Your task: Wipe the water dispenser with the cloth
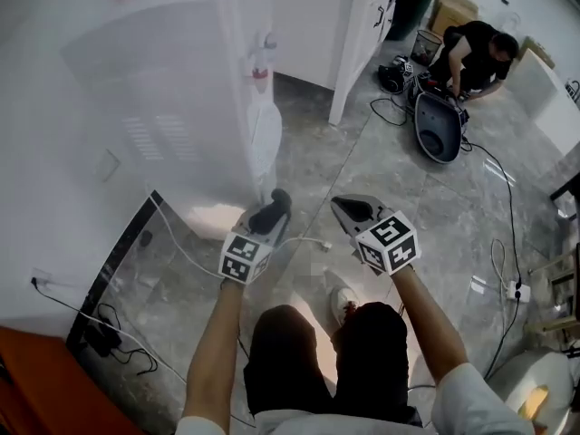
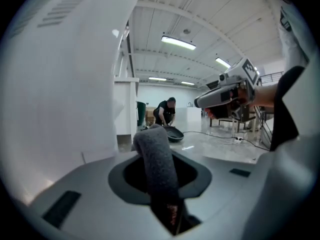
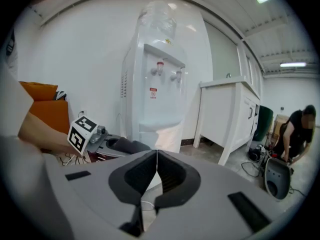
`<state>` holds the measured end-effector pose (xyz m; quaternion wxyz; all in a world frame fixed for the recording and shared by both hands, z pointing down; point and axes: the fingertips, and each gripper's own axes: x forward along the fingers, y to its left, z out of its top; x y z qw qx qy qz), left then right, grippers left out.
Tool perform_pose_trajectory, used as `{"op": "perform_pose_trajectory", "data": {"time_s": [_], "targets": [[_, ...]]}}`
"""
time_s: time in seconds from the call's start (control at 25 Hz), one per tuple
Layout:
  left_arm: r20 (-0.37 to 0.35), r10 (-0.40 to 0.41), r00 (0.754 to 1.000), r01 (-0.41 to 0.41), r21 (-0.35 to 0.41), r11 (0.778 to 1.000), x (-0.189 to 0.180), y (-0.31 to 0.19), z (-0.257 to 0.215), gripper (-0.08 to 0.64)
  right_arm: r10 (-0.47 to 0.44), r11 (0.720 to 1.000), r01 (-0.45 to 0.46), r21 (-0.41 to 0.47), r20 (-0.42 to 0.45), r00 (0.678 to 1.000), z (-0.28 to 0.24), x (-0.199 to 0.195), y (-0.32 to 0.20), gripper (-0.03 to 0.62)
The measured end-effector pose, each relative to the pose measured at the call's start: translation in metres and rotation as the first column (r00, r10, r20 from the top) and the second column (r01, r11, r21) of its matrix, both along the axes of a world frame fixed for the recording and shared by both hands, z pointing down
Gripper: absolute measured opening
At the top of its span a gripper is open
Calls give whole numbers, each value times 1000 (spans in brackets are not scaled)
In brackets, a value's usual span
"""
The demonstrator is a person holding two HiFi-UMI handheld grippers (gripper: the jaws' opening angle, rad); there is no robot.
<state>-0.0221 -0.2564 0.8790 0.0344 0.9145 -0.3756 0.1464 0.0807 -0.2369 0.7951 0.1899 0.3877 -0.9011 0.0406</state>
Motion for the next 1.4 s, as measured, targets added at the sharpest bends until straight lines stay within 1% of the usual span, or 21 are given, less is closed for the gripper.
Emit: {"op": "perform_pose_trajectory", "data": {"time_s": [0.16, 0.32, 0.52, 0.68, 0.72, 0.8, 0.88, 0.96, 1.04, 1.2, 1.28, 1.4], "targets": [[-7, -2, 1000, 3, 102, 995, 1, 10, -80, 89, 40, 997, -43, 60, 44, 998, -54, 9, 4, 15], [-19, 5, 1000, -1, 214, 977, -1, 28, -152, 89, 38, 991, -44, 128, 49, 998, -98, 10, 16, 15], [1, 21, 1000, -21, 313, 949, 3, 40, -212, 89, 81, 980, -97, 176, 98, 992, -137, 29, 15, 15], [-2, 14, 1000, -12, 370, 929, 4, 35, -240, 89, 123, 952, -147, 269, 104, 987, -166, 40, -7, 15], [-7, 4, 1000, -1, 373, 928, 6, 32, -244, 89, 126, 947, -152, 284, 105, 986, -171, 43, -13, 15], [-4, -20, 1000, 21, 365, 931, 7, 24, -249, 89, 126, 946, -150, 287, 98, 987, -178, 48, -22, 15], [-1, -44, 999, 41, 346, 937, 10, 16, -261, 89, 118, 955, -137, 264, 85, 989, -190, 56, -28, 15], [-3, -57, 998, 55, 330, 942, 16, 8, -287, 89, 100, 962, -115, 249, 73, 992, -216, 62, -34, 15], [5, -59, 998, 55, 309, 950, 24, 0, -318, 89, 81, 965, -94, 245, 62, 995, -249, 67, -37, 15], [-1, -61, 998, 59, 256, 965, 43, 4, -395, 89, 64, 978, -73, 196, 51, 997, -327, 78, -32, 15], [7, -64, 998, 60, 256, 965, 50, 10, -442, 89, 66, 980, -75, 182, 53, 996, -374, 86, -29, 15], [-8, -108, 994, 106, 255, 961, 42, 19, -509, 89, 55, 983, -58, 176, 20, 998, -440, 87, -19, 15]]}}
